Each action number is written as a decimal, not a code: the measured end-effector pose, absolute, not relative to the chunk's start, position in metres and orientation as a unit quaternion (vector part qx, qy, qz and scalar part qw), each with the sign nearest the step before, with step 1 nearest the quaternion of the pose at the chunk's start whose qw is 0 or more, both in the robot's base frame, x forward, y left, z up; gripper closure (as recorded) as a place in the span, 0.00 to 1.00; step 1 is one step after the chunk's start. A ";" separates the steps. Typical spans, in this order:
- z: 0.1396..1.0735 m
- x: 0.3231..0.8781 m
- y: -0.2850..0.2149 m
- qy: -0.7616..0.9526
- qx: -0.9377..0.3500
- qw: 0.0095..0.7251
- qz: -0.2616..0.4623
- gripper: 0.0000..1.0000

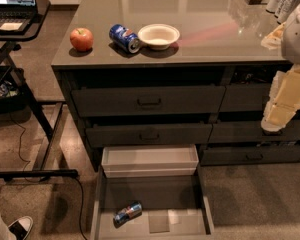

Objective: Pick redbull can from bottom drawer and place on counter

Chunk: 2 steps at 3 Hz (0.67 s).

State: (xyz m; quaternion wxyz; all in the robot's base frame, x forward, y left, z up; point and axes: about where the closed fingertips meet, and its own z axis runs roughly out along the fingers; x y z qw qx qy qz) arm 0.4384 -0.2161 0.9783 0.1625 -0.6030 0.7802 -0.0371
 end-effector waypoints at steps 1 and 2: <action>0.978 0.438 -0.216 0.780 -0.603 0.163 -0.037 0.00; 0.953 0.434 -0.210 0.780 -0.600 0.177 -0.030 0.00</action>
Offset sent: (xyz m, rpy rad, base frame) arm -0.0182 0.0227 -0.1099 0.1253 -0.0428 -0.0082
